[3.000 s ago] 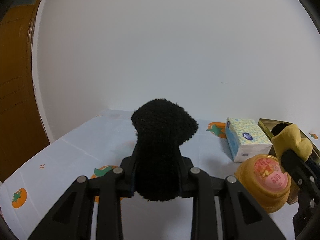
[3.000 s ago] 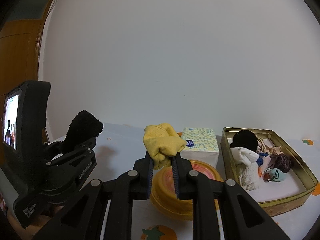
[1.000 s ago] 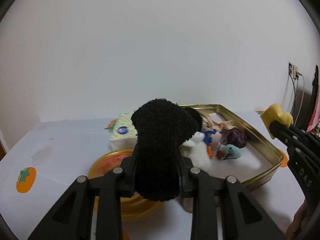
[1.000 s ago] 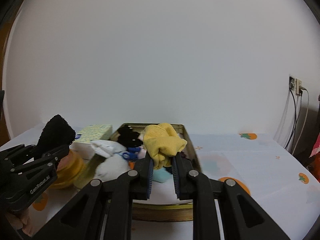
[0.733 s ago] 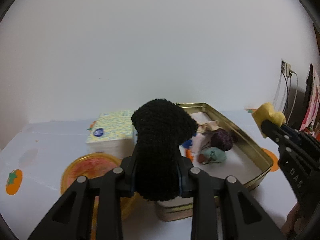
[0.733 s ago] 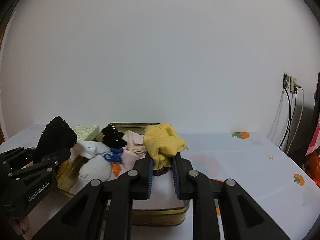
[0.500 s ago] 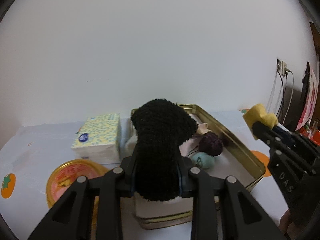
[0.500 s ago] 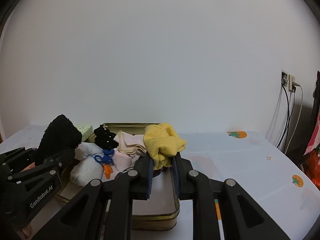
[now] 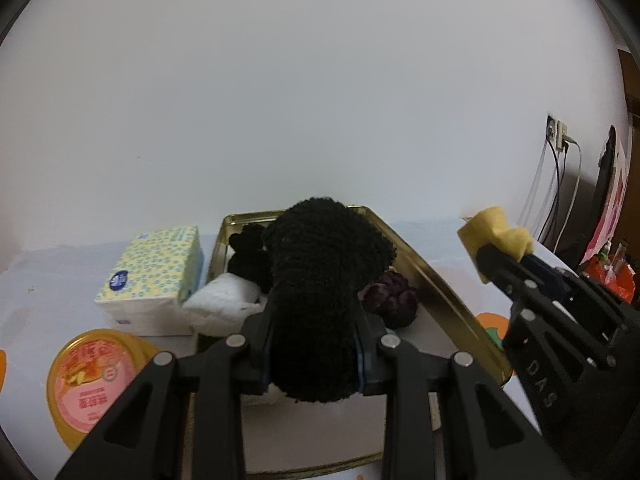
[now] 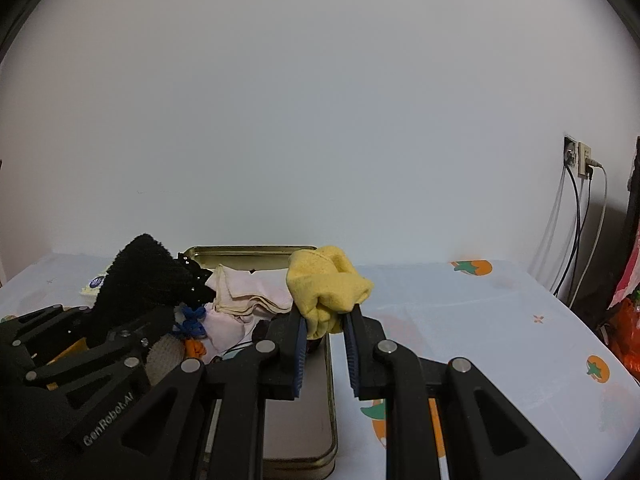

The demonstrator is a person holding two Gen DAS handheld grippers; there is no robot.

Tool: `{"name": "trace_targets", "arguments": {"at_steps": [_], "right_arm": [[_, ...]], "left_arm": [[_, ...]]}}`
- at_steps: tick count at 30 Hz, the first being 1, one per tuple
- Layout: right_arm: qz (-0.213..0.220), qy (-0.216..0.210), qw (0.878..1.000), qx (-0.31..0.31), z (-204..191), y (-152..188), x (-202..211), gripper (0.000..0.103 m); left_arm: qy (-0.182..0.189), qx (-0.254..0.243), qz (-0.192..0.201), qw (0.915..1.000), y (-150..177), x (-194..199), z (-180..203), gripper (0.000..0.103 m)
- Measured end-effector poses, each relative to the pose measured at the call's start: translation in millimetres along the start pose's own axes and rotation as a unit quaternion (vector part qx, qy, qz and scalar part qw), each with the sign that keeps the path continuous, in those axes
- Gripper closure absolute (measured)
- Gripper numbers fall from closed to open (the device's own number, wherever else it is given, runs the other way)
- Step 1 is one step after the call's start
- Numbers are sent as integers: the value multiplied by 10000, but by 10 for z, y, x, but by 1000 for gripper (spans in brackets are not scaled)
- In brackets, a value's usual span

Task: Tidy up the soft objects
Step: 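Lower the yellow cloth and black square into the gold tray with both grippers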

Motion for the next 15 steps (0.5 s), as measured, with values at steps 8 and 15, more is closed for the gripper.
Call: {"name": "trace_targets", "arguments": {"at_steps": [8, 15], "right_arm": [[-54, 25, 9999, -134, 71, -71, -110, 84], [-160, -56, 9997, -152, 75, -150, -207, 84]], "left_arm": [[81, -9, -123, 9999, -10, -113, 91, 75], [100, 30, -238, 9997, -39, -195, 103, 75]]}}
Point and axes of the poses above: each gripper's, at about its wrist camera, not at the fingertips, and x roughly against the way its jaws point, z to its right, y to its underside, the point moved 9 cm from there along -x, roughly the way its jaws point, and after that the axes turned 4 degrees about x, right-handed, at the moved point
